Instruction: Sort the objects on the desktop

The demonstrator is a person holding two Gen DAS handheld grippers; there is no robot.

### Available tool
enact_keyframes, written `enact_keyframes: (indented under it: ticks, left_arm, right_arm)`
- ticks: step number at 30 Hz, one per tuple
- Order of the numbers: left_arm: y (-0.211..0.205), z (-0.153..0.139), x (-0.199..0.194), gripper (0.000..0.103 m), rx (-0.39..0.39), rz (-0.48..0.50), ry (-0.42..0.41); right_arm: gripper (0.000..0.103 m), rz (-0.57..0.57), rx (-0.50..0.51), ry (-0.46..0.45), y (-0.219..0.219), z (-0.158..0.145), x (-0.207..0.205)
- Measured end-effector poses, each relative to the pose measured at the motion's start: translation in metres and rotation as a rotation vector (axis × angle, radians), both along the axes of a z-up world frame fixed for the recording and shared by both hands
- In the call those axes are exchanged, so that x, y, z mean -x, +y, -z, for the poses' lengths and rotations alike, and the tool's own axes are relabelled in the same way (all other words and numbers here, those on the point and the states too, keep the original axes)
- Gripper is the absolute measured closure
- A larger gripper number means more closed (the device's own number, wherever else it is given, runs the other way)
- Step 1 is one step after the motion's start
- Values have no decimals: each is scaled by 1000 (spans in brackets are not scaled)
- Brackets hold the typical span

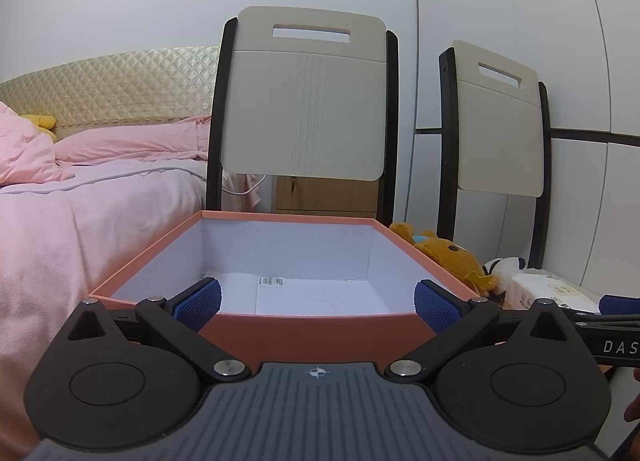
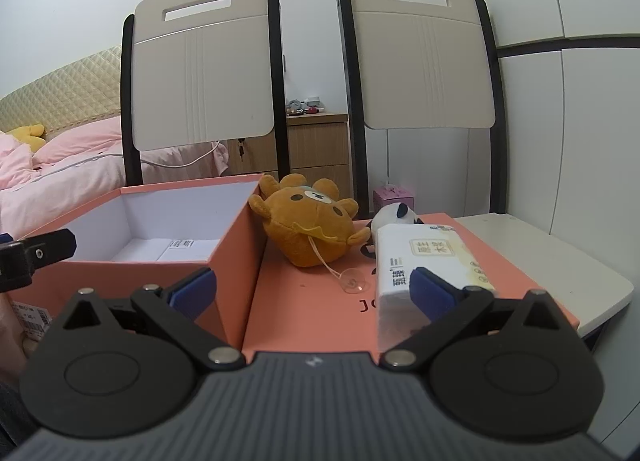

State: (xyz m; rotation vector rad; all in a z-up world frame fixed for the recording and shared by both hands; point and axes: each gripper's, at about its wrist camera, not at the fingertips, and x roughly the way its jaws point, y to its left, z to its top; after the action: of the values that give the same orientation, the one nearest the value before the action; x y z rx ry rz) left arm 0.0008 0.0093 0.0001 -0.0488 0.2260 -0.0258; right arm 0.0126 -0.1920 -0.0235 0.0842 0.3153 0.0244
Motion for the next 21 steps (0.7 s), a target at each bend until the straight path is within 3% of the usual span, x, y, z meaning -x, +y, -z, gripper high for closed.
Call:
enact_keyframes:
  ticks: [21]
  left_arm:
    - [8,-1,3,0,11,27,-36]
  right_arm:
    - [0,-19,-8,-1,3,2,4]
